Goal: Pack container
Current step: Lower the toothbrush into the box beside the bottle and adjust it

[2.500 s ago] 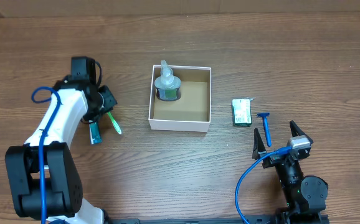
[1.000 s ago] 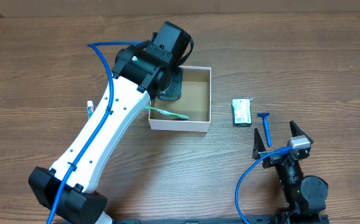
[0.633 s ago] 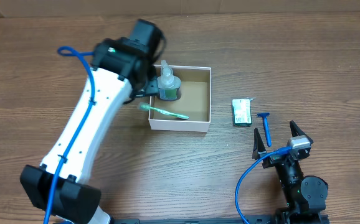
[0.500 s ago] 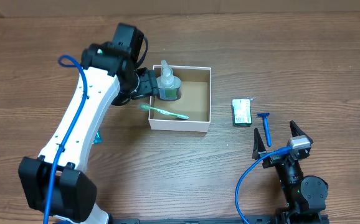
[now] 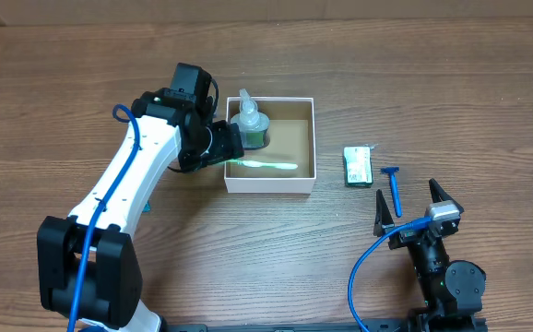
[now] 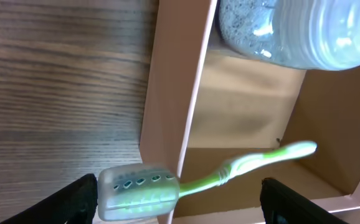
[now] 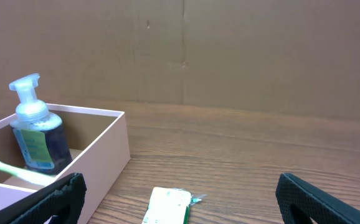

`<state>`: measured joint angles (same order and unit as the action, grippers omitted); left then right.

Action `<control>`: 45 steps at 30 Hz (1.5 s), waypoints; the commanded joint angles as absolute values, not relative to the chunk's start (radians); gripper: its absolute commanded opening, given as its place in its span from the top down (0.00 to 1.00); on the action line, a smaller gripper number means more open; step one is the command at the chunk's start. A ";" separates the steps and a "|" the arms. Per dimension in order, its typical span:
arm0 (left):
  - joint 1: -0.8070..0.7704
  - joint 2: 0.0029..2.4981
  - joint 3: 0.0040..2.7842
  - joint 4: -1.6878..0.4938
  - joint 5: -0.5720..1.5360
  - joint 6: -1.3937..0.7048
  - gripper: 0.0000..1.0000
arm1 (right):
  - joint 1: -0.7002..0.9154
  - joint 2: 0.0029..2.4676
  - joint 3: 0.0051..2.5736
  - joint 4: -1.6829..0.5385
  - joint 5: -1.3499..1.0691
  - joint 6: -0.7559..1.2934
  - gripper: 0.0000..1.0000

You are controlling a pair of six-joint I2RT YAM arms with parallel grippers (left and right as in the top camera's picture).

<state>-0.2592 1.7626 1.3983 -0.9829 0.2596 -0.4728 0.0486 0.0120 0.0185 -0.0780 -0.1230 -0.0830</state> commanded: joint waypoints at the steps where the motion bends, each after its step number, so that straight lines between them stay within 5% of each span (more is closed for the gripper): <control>1: -0.255 1.756 1.381 -0.975 0.296 -0.487 0.18 | 0.057 0.004 0.008 -0.073 -0.121 -0.086 0.00; 15: -0.255 1.756 1.381 -1.007 0.252 -0.487 0.20 | 0.057 0.004 0.008 -0.073 -0.121 -0.086 0.00; 20: -0.239 1.756 1.383 -1.016 0.252 -0.475 0.27 | 0.057 0.004 0.008 -0.073 -0.121 -0.086 0.00; 24: -0.236 1.756 1.383 -1.014 0.252 -0.475 0.46 | 0.057 0.004 0.008 -0.073 -0.121 -0.086 0.00; 36: -0.236 1.756 1.383 -0.989 0.255 -0.475 0.46 | 0.057 0.004 0.008 -0.073 -0.121 -0.086 0.00; 45: -0.236 1.756 1.383 -0.984 0.256 -0.476 0.61 | 0.057 0.004 0.008 -0.073 -0.121 -0.086 0.00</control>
<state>-0.2398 1.7626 1.3937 -0.9886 0.2504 -0.4721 0.0486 0.0120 0.0185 -0.0788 -0.1234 -0.0830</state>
